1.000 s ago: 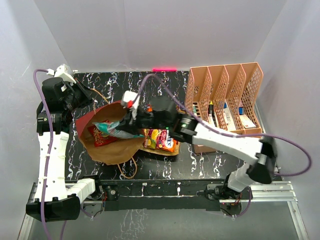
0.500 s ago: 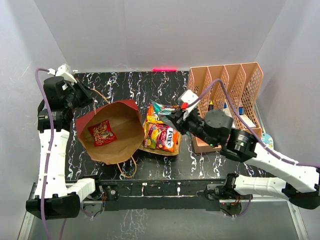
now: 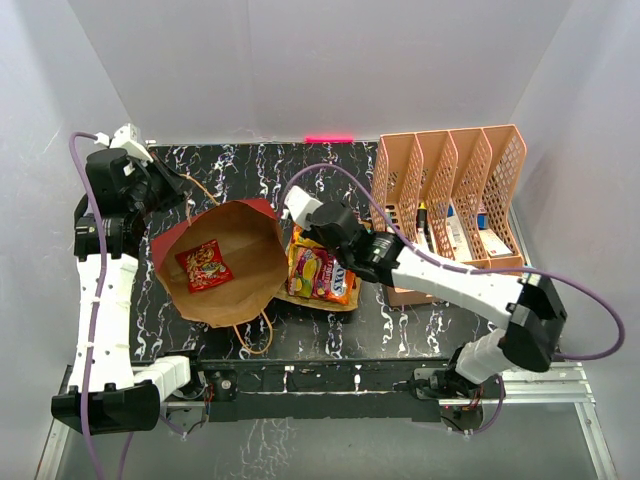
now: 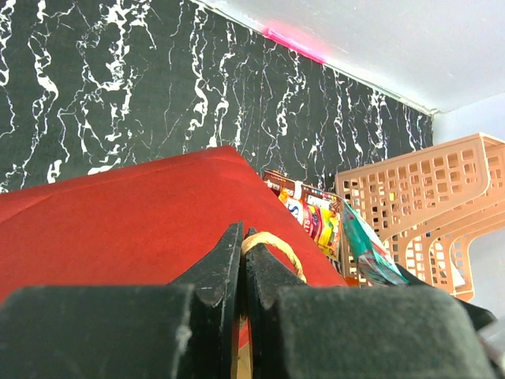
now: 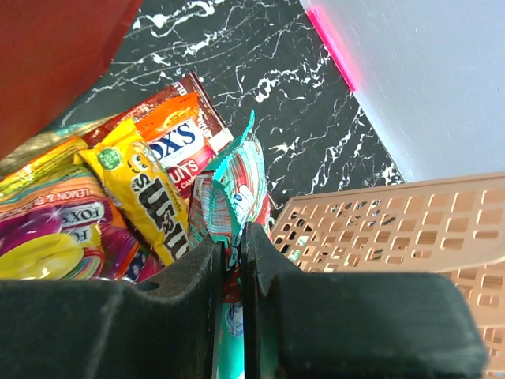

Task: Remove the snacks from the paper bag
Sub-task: Place the snack at the center of the board, then adjust the snack at the center of the board, then take out the snack from the paper bag, then adjust the paper bag at the center of the board.

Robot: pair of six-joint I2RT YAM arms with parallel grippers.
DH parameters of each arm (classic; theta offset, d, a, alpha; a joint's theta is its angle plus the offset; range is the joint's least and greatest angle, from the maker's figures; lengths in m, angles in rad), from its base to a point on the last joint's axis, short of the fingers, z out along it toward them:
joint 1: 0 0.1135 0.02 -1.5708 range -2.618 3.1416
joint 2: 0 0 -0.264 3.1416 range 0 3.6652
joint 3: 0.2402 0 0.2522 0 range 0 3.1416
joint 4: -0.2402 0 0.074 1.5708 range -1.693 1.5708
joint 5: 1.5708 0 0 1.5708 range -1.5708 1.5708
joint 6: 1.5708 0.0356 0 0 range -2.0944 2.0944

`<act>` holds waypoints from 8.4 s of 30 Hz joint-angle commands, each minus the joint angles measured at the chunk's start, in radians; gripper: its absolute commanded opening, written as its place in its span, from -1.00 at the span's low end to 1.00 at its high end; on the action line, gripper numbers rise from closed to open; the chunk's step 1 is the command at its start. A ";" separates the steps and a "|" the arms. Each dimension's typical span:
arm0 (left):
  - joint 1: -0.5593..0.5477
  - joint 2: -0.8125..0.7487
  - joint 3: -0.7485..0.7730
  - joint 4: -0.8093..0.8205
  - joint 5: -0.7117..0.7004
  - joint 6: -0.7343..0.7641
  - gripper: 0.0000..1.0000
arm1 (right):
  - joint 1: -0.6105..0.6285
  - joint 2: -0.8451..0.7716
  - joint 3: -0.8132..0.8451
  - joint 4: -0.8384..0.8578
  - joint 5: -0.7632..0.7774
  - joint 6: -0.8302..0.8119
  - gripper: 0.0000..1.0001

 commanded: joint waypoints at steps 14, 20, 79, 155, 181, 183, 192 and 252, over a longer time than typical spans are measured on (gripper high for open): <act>-0.001 -0.040 0.039 -0.022 -0.046 0.026 -1.00 | -0.004 0.232 0.124 0.102 -0.130 0.087 -0.85; -0.001 -0.046 0.030 -0.018 -0.056 0.026 -1.00 | -0.004 0.266 0.092 0.103 -0.271 0.212 -0.85; -0.001 -0.052 0.002 0.005 -0.022 0.039 -1.00 | 0.326 0.027 -0.079 0.154 -0.633 0.160 0.63; -0.090 -0.169 -0.086 -0.003 -0.029 0.053 -1.00 | 0.153 0.783 0.416 0.386 -0.726 -0.900 0.34; -0.122 -0.127 -0.017 -0.051 -0.227 0.140 -1.00 | 0.117 0.656 0.386 0.546 -0.669 -0.511 -0.85; -0.122 -0.127 -0.024 -0.042 -0.243 0.153 -1.00 | 0.117 0.604 0.325 0.546 -0.704 -0.416 -0.85; -0.122 -0.187 -0.147 -0.004 -0.274 0.271 -1.00 | 0.125 0.387 0.093 0.631 -0.711 -0.233 -0.85; 0.110 0.057 0.168 -0.192 -0.438 -0.069 0.79 | 0.116 -0.495 -0.593 0.539 -0.648 0.256 -0.85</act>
